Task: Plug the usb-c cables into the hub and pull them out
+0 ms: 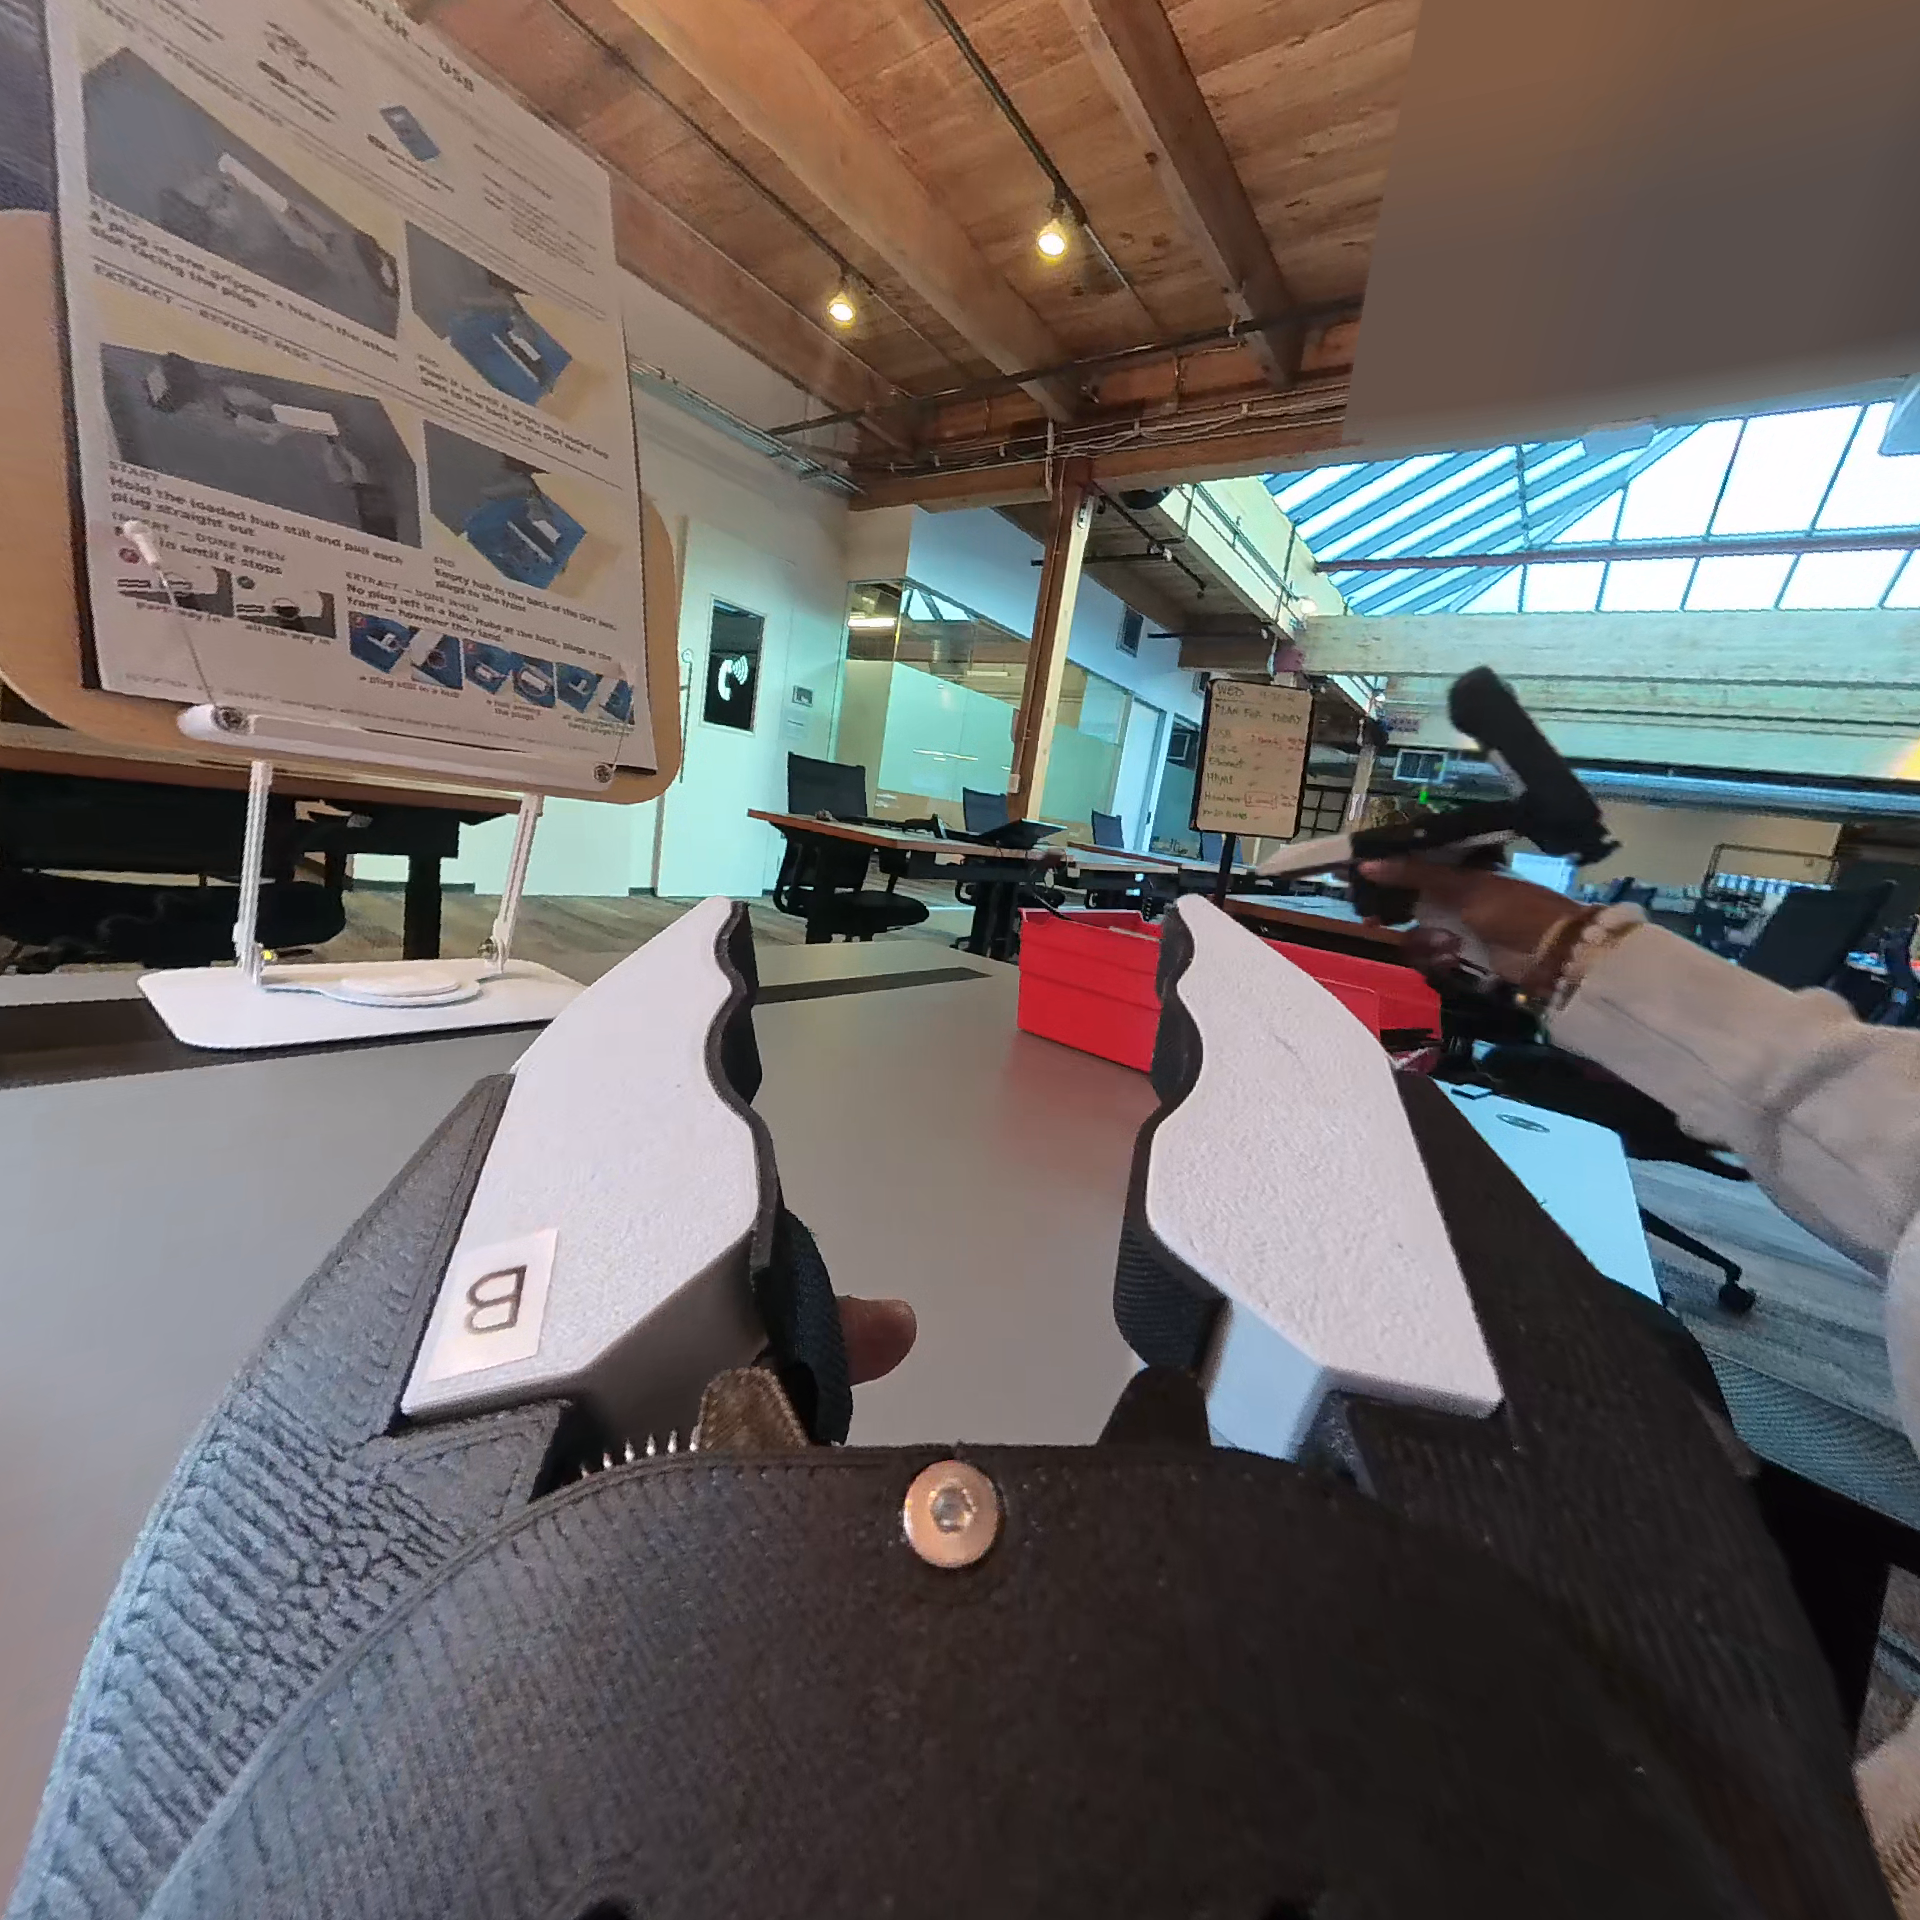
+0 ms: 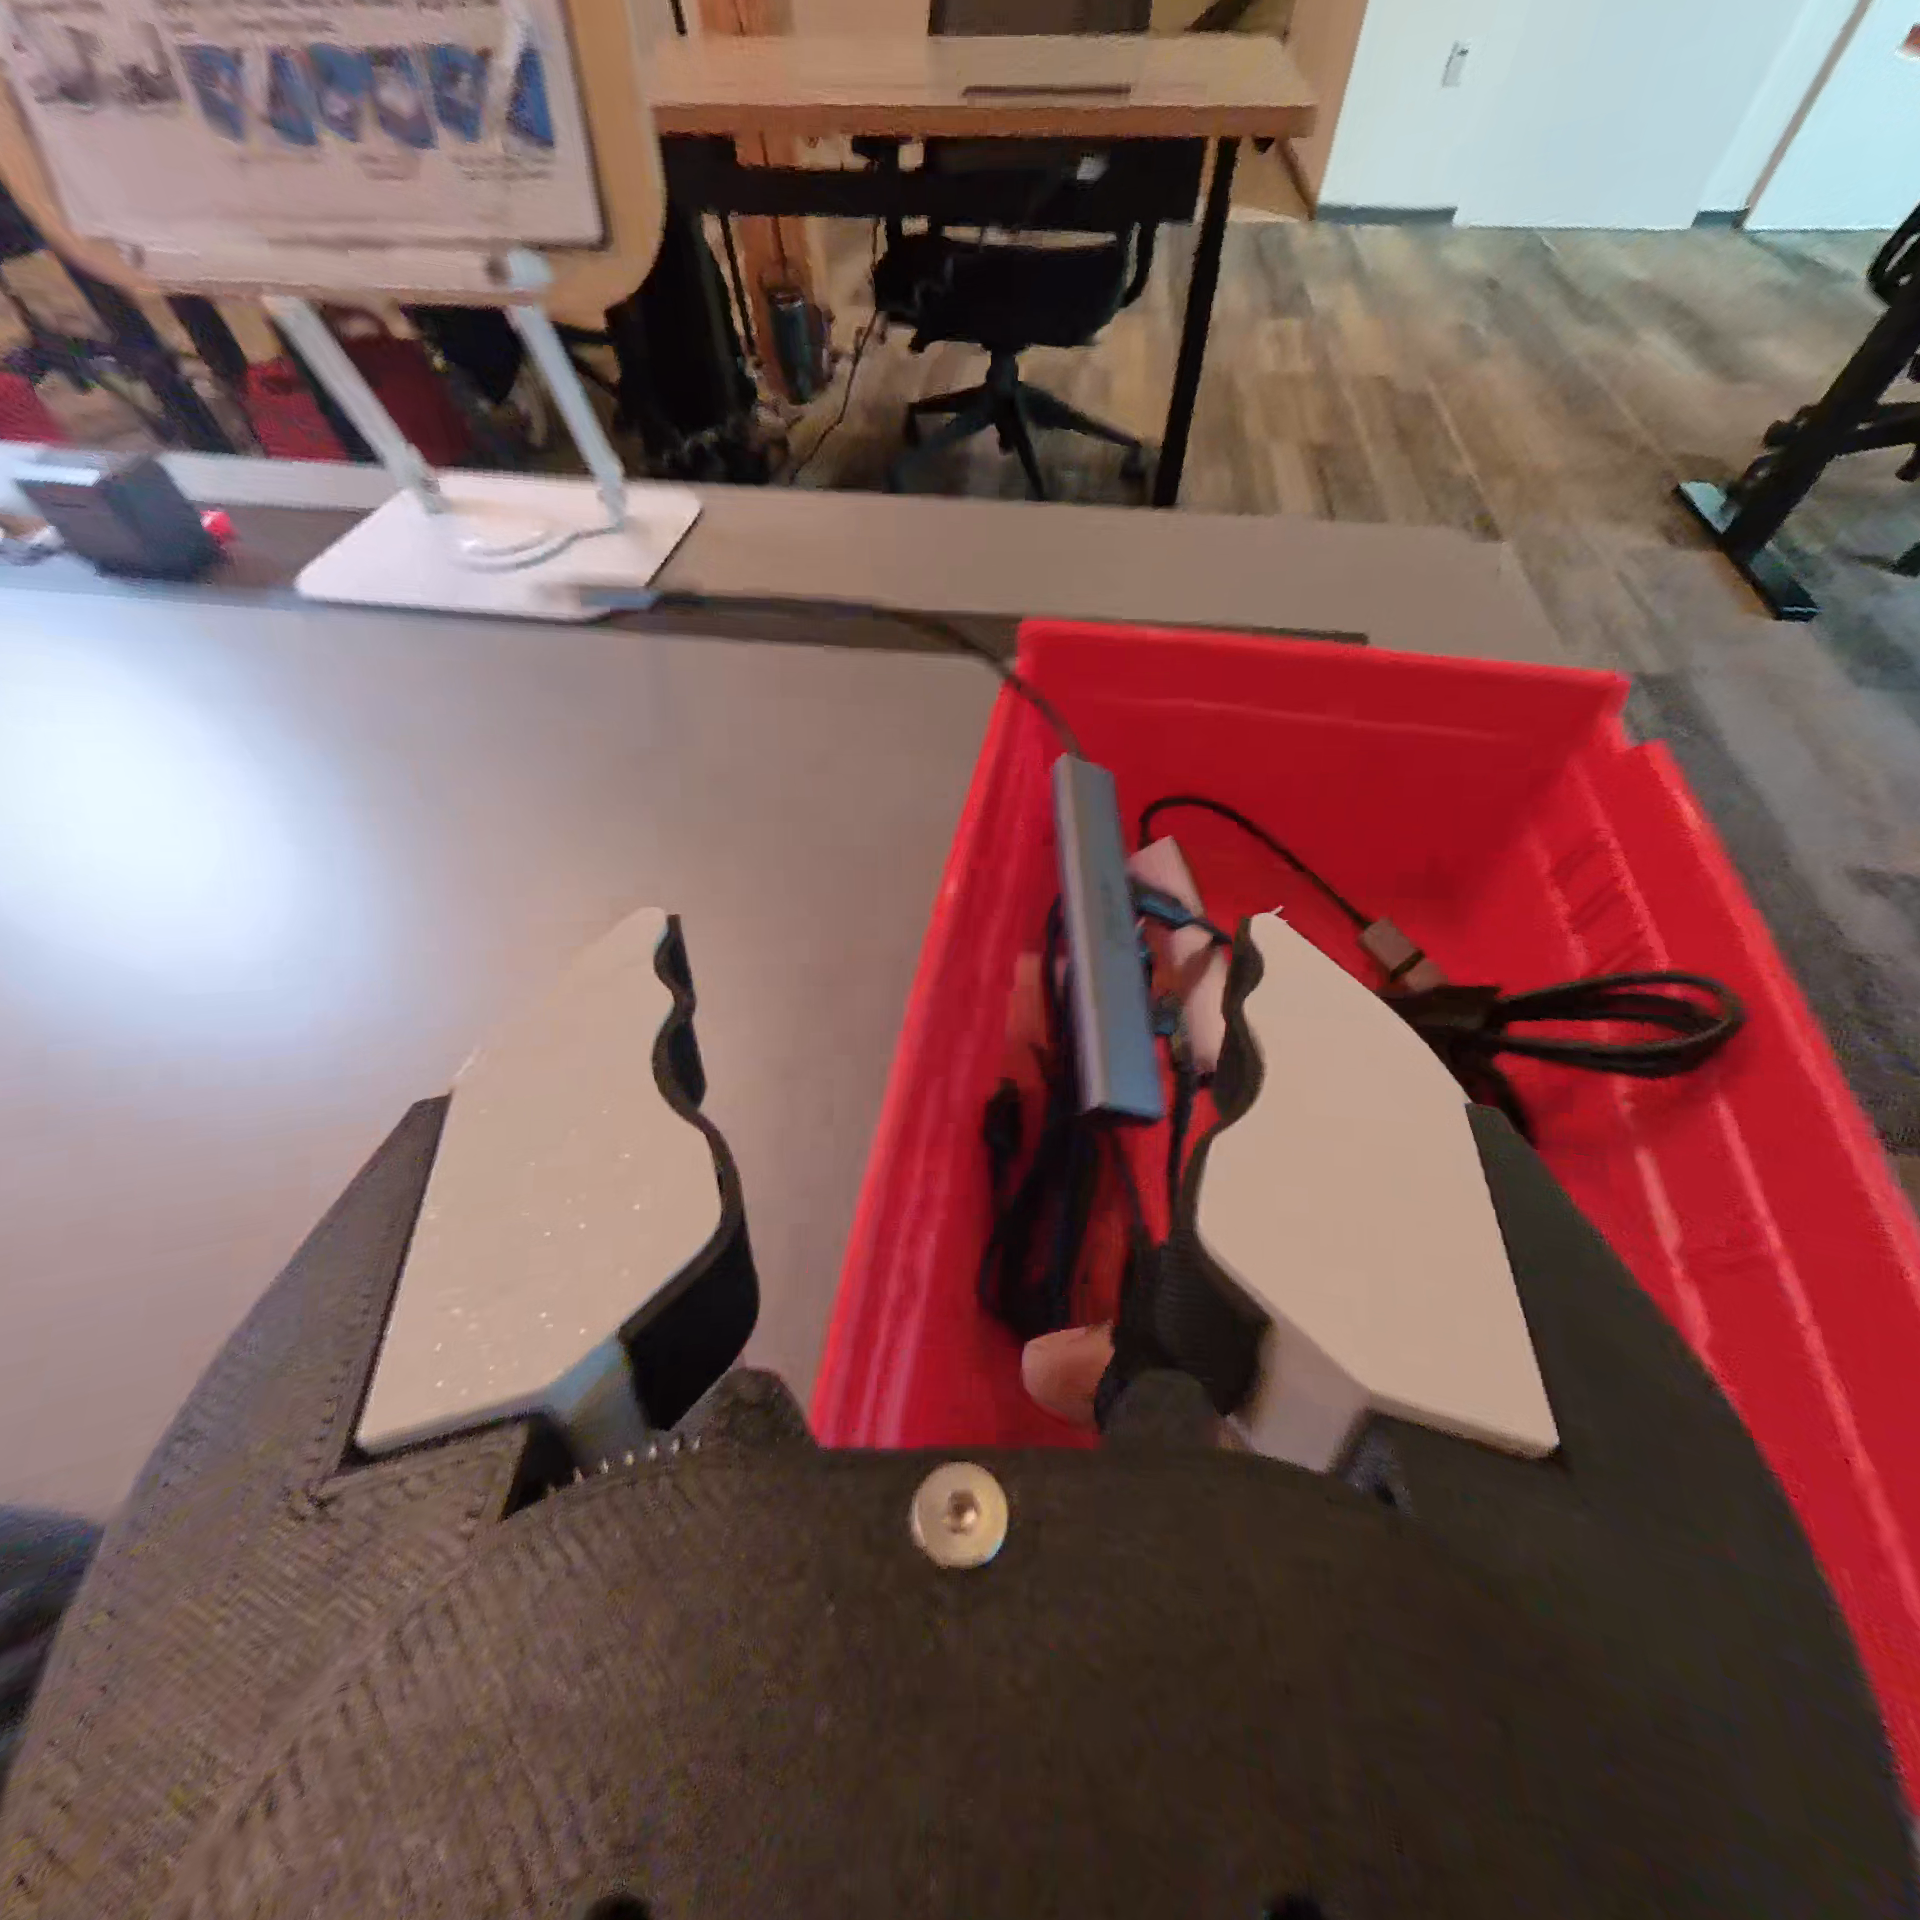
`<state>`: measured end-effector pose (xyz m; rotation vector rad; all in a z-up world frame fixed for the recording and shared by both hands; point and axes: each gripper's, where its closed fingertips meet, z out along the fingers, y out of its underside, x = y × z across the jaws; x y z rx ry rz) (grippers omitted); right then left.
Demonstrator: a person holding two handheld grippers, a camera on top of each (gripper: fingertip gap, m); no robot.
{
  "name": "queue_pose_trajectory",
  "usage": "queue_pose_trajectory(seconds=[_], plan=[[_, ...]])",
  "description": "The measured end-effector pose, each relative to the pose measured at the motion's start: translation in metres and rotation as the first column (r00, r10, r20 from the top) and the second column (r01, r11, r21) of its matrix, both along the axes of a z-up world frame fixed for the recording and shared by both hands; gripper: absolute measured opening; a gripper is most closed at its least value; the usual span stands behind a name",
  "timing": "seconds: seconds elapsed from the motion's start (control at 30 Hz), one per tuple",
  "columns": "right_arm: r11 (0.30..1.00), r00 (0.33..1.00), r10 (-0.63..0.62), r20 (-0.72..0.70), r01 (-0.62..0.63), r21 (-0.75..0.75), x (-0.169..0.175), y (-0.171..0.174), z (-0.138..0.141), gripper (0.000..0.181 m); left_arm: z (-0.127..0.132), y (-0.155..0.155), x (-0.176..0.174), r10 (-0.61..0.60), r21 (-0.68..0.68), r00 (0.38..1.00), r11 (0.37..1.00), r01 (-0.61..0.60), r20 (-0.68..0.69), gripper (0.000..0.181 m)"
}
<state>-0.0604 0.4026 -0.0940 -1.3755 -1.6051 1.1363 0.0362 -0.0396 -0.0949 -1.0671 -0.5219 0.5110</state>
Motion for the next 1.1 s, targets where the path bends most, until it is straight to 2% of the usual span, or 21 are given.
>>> queue_pose_trajectory(seconds=[0.07,0.17,0.23,0.33,0.43,0.47,0.57,0.73,0.93,1.1], plan=[[0.999,0.997,0.014,0.076,-0.016,0.031,0.024,-0.015,-0.013,0.09,-0.001,-0.001,-0.002,0.001,0.009,1.0,1.0,-0.001,0.013,0.074],[0.994,0.979,-0.07,0.193,0.052,0.101,0.049,-0.02,-0.045,0.073,0.001,0.0,0.0,-0.021,0.025,1.0,0.999,0.021,0.009,0.074],[0.987,0.974,-0.104,0.201,0.077,0.14,0.054,-0.022,-0.058,0.058,0.001,0.002,0.001,-0.03,0.022,1.0,0.999,0.029,0.003,0.074],[0.974,0.953,-0.189,0.238,0.15,0.172,0.053,-0.009,-0.074,0.05,0.001,0.004,0.002,-0.034,0.009,0.999,0.999,0.034,-0.006,0.074],[0.98,0.943,-0.146,0.299,0.096,0.176,0.049,-0.015,-0.087,0.017,0.002,0.003,0.004,-0.041,0.024,0.999,0.999,0.042,-0.016,0.074],[0.97,0.943,-0.168,0.288,0.106,0.22,0.047,-0.011,-0.088,0.006,0.003,0.002,0.005,-0.04,0.028,0.999,0.999,0.041,-0.02,0.074],[0.948,0.951,-0.184,0.249,0.105,0.299,0.041,-0.016,-0.086,0.006,0.003,0.001,0.005,-0.032,0.033,0.999,0.999,0.033,-0.022,0.074],[0.91,0.966,-0.183,0.182,0.097,0.403,0.029,-0.045,-0.085,0.006,0.002,0.007,0.007,-0.053,0.011,0.998,0.999,0.054,-0.024,0.073],[0.905,0.968,-0.167,0.187,0.076,0.418,0.016,-0.089,-0.085,0.007,0.003,0.009,0.01,-0.042,-0.009,0.998,0.999,0.041,-0.056,0.072],[0.917,0.974,-0.11,0.2,0.022,0.398,0.009,-0.145,-0.084,0.007,0.004,0.01,0.014,-0.056,-0.017,0.997,0.998,0.055,-0.057,0.071]])
